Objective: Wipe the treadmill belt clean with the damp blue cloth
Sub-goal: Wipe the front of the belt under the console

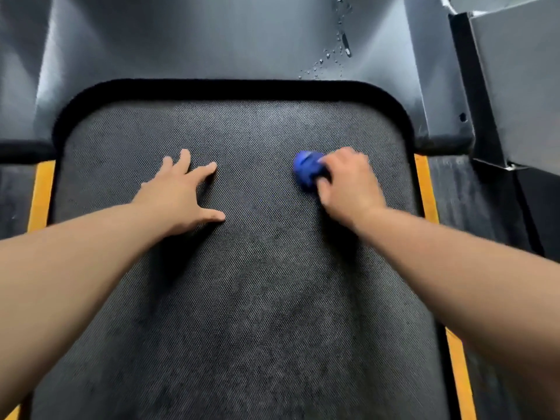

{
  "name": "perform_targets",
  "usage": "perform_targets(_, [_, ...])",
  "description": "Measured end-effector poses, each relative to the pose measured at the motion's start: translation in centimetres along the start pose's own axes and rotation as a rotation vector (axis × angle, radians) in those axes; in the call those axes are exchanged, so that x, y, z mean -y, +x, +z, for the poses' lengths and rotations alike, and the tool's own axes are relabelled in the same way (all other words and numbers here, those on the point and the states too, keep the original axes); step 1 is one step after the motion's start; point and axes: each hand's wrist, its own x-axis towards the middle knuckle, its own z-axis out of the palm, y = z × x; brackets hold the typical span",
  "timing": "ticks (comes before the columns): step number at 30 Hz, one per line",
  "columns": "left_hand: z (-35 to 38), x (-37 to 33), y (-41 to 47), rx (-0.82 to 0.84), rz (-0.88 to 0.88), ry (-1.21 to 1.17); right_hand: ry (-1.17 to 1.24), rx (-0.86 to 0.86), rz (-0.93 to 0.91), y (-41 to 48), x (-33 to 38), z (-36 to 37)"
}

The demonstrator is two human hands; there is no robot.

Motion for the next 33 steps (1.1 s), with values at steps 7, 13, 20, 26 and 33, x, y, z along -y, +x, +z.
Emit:
perform_targets(7, [-0.2, 0.8, 0.0, 0.041, 0.010, -0.087, 0.094, 0.175, -0.132, -3.8, 9.3, 2.5])
perform_targets(13, [-0.3, 1.5, 0.1, 0.115, 0.050, -0.102, 0.070, -0.032, 0.018, 0.0, 1.8, 0.7])
perform_targets(20, [0.3, 1.9, -1.0, -0.023, -0.012, -0.088, 0.084, 0.103, 0.065, 0.4, 9.1, 0.9])
perform_targets(26, [-0.7, 5.7, -1.9, 0.069, 0.045, 0.025, 0.041, 0.048, -0.215, 1.2, 6.1, 1.0])
perform_targets(33, [0.4, 5.9, -2.9, 0.088, -0.053, -0.069, 0.021, -0.012, 0.066, 2.4, 7.5, 2.1])
